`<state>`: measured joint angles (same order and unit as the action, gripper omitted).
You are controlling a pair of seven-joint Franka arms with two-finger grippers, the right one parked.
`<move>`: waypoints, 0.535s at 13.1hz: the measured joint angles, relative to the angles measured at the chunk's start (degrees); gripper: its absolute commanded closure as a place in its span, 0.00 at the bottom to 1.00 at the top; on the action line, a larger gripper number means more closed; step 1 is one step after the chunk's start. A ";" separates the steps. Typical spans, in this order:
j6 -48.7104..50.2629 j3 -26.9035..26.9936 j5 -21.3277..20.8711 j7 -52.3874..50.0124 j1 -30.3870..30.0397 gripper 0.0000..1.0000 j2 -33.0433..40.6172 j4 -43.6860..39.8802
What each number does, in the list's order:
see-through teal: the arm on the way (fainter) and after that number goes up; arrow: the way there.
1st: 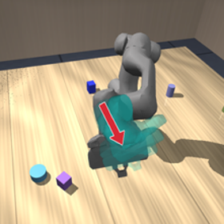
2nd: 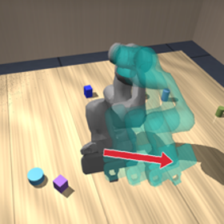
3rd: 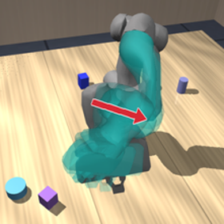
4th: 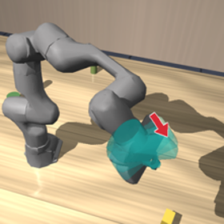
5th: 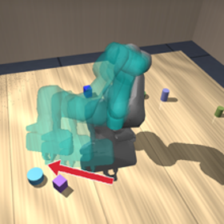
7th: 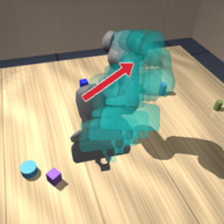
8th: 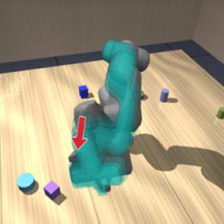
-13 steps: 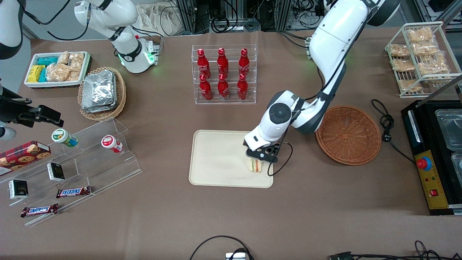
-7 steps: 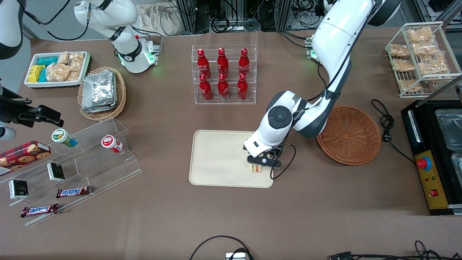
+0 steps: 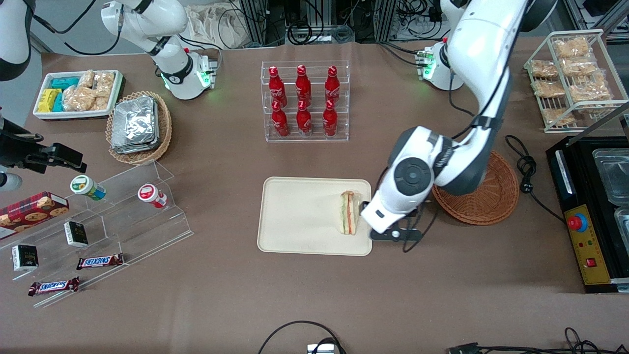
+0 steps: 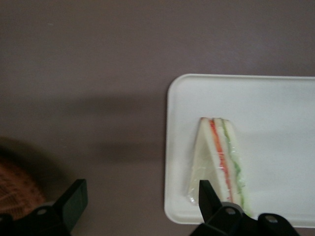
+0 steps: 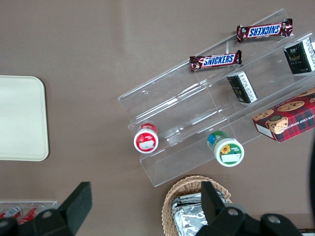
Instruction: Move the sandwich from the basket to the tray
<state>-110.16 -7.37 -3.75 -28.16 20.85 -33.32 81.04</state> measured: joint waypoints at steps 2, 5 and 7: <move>4.99 0.05 -0.10 0.00 -3.27 0.00 2.72 -1.16; 10.06 0.10 -0.15 0.03 -7.43 0.00 7.11 -1.21; 12.40 0.10 -0.15 0.19 -9.44 0.00 9.37 -1.18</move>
<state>-97.76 -7.27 -3.90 -27.97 11.41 -23.95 79.86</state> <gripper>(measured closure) 0.000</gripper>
